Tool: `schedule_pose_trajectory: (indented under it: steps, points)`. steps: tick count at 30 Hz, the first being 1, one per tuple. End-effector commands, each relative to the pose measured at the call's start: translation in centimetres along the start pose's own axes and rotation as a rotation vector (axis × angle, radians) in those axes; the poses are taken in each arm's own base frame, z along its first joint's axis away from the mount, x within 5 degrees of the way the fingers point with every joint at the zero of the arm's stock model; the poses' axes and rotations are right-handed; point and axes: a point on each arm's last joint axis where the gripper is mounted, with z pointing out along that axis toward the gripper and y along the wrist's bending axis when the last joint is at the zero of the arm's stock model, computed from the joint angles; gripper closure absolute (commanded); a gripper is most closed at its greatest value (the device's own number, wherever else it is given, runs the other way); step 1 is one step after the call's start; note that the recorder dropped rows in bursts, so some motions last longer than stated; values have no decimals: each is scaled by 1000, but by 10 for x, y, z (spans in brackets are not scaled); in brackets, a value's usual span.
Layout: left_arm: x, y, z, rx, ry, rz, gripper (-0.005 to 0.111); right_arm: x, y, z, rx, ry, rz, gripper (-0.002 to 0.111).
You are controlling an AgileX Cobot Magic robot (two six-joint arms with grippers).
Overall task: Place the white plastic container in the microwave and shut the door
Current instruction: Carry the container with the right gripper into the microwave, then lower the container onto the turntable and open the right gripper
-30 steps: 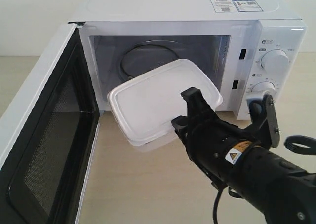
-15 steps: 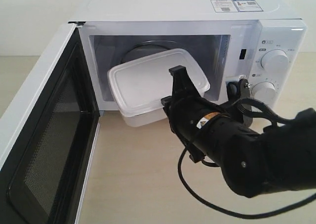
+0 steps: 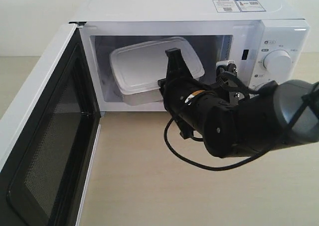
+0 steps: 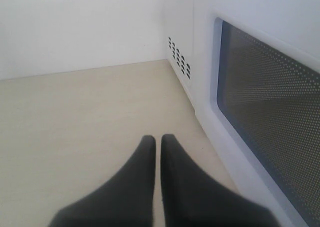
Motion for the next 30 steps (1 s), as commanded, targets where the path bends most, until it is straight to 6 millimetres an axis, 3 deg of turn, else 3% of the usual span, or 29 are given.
schedule_pose_trajectory:
  steps: [1, 17, 21, 30]
  points:
    - [1, 0, 0, 3, 4, -14, 102, -11, 5, 10, -26, -30, -5, 108]
    - [1, 0, 0, 3, 4, -14, 102, -1, 14, 44, -42, -4, -31, 108]
    - [1, 0, 0, 3, 4, -14, 102, -3, 16, 45, -39, -28, -91, 108]
    - [1, 0, 0, 3, 4, -14, 102, -6, 14, 45, -24, -55, -47, 105]
